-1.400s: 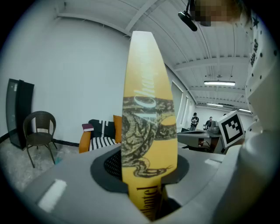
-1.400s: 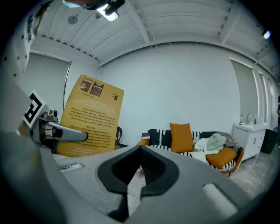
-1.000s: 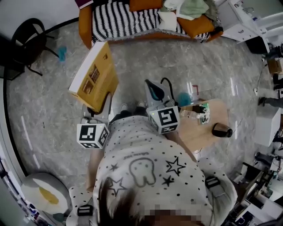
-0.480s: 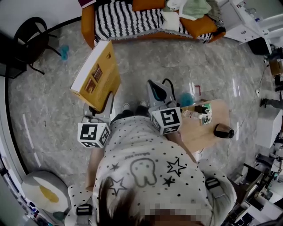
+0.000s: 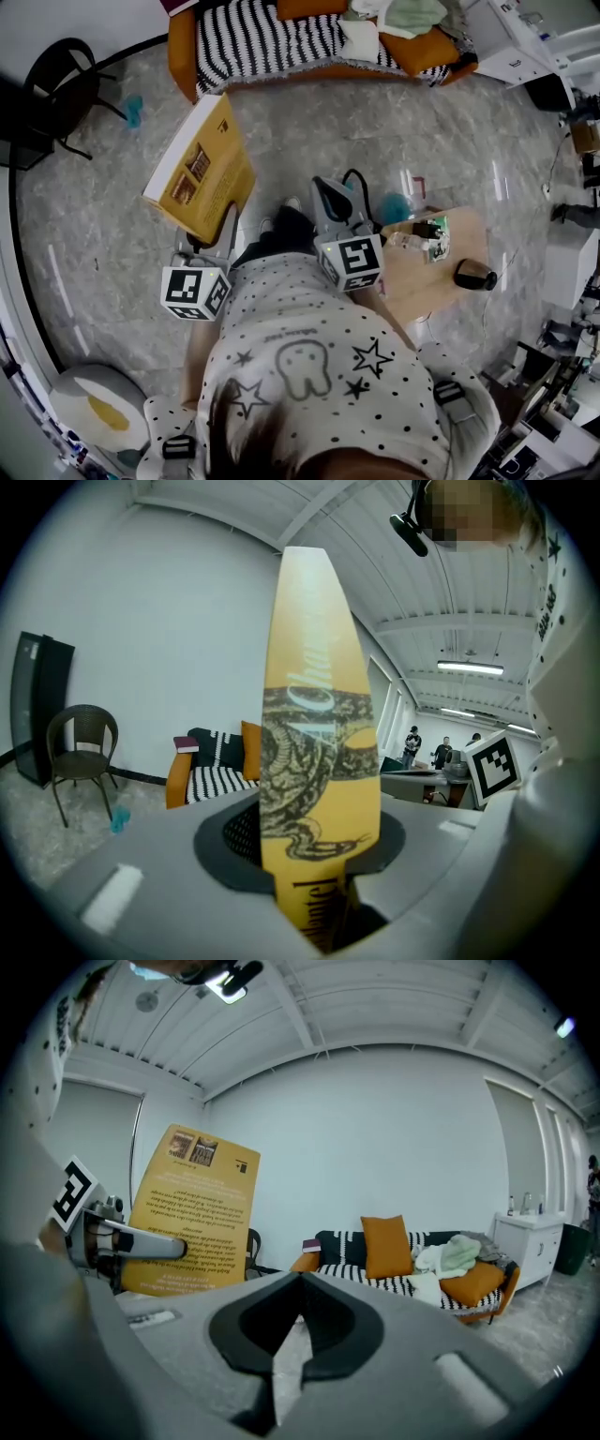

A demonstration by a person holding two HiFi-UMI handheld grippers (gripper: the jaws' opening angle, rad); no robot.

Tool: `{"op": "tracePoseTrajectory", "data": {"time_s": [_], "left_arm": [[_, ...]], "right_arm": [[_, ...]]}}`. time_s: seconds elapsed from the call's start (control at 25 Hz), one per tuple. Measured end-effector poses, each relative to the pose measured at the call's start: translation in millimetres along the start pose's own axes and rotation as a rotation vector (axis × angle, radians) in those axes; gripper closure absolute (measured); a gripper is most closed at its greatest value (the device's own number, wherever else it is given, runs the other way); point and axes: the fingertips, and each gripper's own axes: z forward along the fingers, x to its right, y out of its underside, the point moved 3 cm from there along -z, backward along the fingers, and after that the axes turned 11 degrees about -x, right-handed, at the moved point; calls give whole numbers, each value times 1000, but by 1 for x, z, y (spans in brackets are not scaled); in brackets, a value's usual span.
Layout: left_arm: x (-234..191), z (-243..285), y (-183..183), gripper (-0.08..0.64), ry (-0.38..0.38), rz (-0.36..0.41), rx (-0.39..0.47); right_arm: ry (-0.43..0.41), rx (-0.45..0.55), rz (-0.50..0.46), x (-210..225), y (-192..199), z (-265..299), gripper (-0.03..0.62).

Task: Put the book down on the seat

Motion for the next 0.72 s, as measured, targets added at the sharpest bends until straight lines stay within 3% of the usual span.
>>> {"op": "tracePoseTrajectory", "data": {"time_s": [0.24, 0.72], "left_arm": [[0, 9, 7, 413, -1, -8, -50], [-30, 67, -35, 413, 39, -56, -26]], "right_arm": [[-12, -54, 15, 6, 4, 9, 595], [-13, -66, 6, 45, -31, 71, 595]]}}
